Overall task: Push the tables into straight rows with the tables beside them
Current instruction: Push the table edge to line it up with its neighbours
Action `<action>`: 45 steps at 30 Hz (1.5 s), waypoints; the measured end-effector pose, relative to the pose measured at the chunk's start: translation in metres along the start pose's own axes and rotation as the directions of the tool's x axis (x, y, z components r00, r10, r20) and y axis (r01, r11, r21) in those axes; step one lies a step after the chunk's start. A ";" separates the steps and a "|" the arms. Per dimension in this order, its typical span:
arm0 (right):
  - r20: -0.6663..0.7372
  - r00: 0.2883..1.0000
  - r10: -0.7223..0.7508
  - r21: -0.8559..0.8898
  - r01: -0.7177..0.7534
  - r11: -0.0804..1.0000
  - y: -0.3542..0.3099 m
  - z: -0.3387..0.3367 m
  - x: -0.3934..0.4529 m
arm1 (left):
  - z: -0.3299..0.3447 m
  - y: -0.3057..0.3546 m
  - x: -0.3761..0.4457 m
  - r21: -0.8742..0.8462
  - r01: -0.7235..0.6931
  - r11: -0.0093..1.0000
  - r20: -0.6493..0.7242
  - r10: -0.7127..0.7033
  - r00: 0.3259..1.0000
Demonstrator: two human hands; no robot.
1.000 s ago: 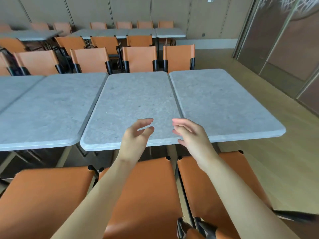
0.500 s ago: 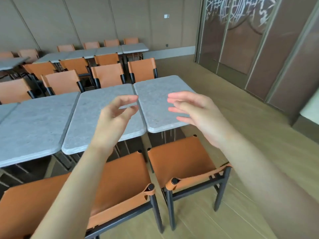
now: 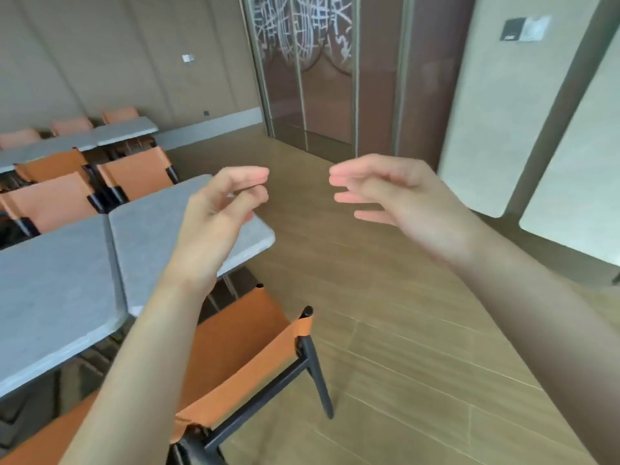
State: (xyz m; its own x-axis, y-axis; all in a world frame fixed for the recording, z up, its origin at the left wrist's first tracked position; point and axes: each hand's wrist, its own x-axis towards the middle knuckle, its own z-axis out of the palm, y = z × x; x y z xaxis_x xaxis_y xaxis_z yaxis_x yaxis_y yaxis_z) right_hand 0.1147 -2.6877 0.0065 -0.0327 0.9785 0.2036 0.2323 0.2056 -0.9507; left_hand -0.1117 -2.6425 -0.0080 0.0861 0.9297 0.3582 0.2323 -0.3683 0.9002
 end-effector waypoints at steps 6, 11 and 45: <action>-0.138 0.988 0.069 -0.031 -0.074 0.997 0.033 -0.124 0.006 | 0.138 0.010 0.042 -0.099 0.031 0.995 0.130 -0.018 0.991; -0.170 0.984 0.048 -0.040 -0.055 0.998 0.045 -0.187 0.035 | 0.202 0.016 0.085 -0.123 0.022 0.992 0.183 0.001 0.983; 0.126 0.987 0.101 -0.011 -0.101 0.995 0.180 -0.253 0.559 | 0.286 -0.169 0.538 -0.107 0.095 0.990 0.024 -0.093 0.995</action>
State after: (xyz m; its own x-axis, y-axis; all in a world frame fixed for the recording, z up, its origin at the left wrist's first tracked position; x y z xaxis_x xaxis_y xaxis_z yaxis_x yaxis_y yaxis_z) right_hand 0.3842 -2.1076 0.0084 -0.1315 0.9885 0.0751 0.2446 0.1058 -0.9638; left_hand 0.1724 -2.0780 -0.0382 0.0873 0.9598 0.2669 0.1343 -0.2768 0.9515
